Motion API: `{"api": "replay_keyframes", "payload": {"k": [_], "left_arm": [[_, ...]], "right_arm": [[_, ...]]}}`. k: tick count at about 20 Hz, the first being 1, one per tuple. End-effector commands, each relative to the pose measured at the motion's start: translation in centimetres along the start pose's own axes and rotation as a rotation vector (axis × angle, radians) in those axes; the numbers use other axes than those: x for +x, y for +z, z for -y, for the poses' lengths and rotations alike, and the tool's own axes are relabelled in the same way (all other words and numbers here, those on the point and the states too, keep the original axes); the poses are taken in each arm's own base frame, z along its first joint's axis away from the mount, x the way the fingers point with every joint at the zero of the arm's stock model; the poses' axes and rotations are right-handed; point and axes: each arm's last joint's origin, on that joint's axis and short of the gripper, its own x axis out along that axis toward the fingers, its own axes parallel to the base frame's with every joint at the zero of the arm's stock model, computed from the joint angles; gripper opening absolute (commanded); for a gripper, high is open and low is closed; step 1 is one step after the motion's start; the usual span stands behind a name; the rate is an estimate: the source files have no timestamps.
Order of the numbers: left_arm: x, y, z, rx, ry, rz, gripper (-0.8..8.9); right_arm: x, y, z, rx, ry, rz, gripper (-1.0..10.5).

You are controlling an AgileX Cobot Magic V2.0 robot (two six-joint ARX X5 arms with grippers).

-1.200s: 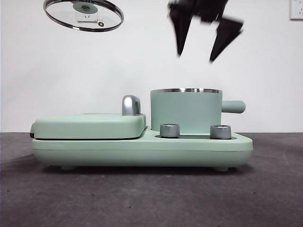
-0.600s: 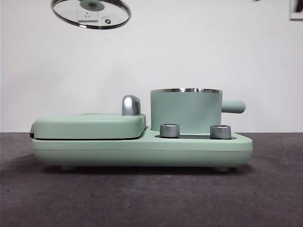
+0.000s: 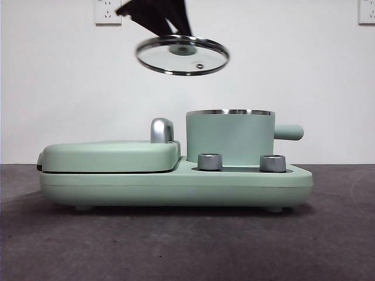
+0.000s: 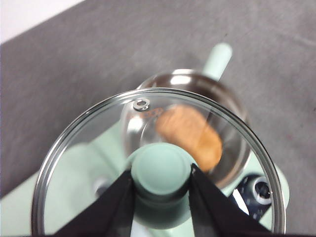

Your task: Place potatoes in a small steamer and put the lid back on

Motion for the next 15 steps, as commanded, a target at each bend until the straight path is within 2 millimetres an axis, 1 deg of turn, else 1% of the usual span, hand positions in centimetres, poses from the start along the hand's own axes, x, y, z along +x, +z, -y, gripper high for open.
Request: {"api": "replay_keyframes", "payload": {"k": [1, 4, 9, 11, 15], "left_arm": [[1.3, 1.1, 0.7, 0.014, -0.015, 0.072, 0.21], [3.7, 1.0, 1.4, 0.028, -0.033, 0.075, 0.21], [7.8, 0.4, 2.7, 0.050, -0.063, 0.070, 0.21], [8.9, 0.2, 3.2, 0.057, -0.074, 0.065, 0.21], [9.7, 0.0, 3.7, 0.064, -0.082, 0.064, 0.21]], "right_arm": [[0.1, -1.2, 0.2, 0.036, 0.004, 0.019, 4.5], [0.2, -2.6, 0.6, 0.058, 0.019, 0.074, 4.5], [0.1, -3.0, 0.6, 0.072, 0.028, 0.104, 4.5], [0.1, -3.0, 0.6, 0.072, 0.028, 0.104, 4.5], [0.1, -3.0, 0.6, 0.072, 0.028, 0.104, 4.5]]}}
